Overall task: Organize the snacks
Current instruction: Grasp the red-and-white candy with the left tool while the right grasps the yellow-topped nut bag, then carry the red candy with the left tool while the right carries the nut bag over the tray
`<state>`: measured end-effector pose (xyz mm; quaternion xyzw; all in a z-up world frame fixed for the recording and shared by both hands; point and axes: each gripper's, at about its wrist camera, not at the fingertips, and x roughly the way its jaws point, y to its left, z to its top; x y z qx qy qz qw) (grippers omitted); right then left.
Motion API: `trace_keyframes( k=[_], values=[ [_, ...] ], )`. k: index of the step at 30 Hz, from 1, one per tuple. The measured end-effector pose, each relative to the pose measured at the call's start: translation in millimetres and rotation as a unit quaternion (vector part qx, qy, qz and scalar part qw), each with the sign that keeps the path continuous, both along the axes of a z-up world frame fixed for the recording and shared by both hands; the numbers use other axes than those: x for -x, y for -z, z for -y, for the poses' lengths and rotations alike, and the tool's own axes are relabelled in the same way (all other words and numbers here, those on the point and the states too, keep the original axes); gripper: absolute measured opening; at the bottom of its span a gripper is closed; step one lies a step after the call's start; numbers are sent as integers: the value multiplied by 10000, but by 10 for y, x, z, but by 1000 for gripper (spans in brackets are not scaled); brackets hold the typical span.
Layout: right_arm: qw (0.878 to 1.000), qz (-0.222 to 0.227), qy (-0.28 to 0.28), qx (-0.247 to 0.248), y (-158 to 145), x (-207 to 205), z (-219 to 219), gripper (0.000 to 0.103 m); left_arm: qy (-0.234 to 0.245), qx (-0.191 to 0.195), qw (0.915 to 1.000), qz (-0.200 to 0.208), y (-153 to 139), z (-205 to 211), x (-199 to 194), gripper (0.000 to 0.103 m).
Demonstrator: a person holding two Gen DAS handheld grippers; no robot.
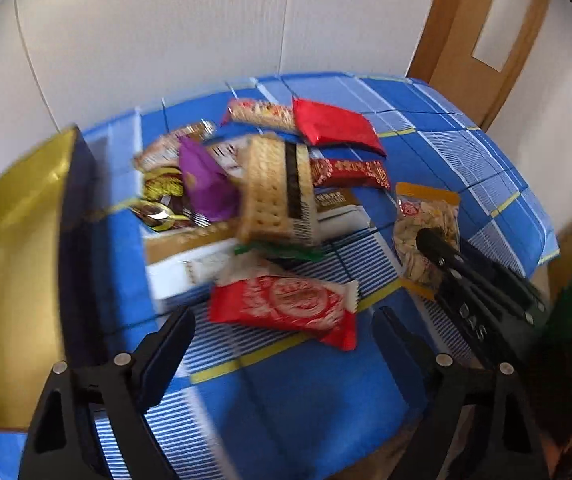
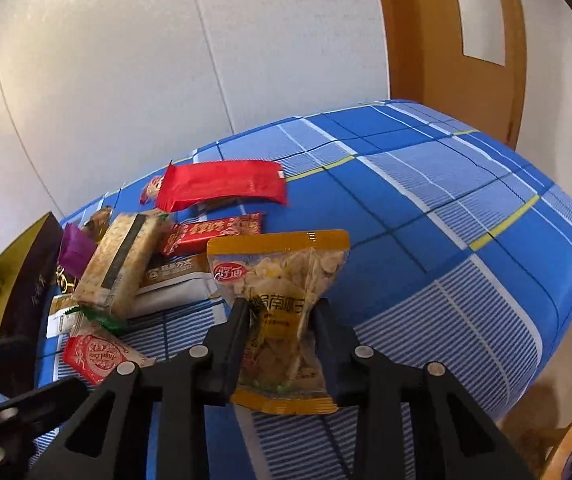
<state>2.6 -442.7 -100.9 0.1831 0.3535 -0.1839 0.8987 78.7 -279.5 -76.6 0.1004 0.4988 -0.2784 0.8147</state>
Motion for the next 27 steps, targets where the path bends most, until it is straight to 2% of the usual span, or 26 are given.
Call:
trace_keyframes(
  k=[4, 7, 8, 9, 12, 13, 15, 19, 23, 24, 27],
  values=[
    [10000, 27, 31, -1, 4, -9, 2, 33, -296, -15, 9994, -199, 121, 139, -136, 88],
    [10000, 27, 5, 59, -2, -2, -18, 33, -535, -123, 9983, -171, 198, 198, -218, 84],
    [10000, 32, 2, 45, -1, 5, -20, 33, -573, -143, 9982, -120, 210, 203, -226, 79],
    [10000, 42, -2, 21, 2, 9, -10, 33, -593, -287, 9978, -65, 241, 217, -234, 64],
    [10000, 69, 11, -15, 5, 25, 14, 33, -337, -476, 9980, 238, 270, 225, -176, 55],
    [10000, 75, 17, -10, 5, 25, 15, 33, -256, -438, 9983, 275, 263, 217, -160, 47],
    [10000, 87, 9, 5, 2, 34, 10, 33, -178, -384, 9986, 302, 264, 172, -131, 43],
    [9998, 161, -45, 61, -21, 47, -20, 32, 220, -315, 9979, 528, 248, 94, 23, 24],
    [9995, 282, -102, 34, -41, 64, -32, 31, 411, -57, 9975, 570, 189, -36, 132, 16],
    [9995, 295, -101, 28, -41, 65, -33, 30, 483, 31, 9971, 583, 164, -83, 155, 7],
    [9993, 341, -120, 13, -45, 66, -43, 28, 576, 122, 9969, 527, 122, -189, 188, 3]
  ],
)
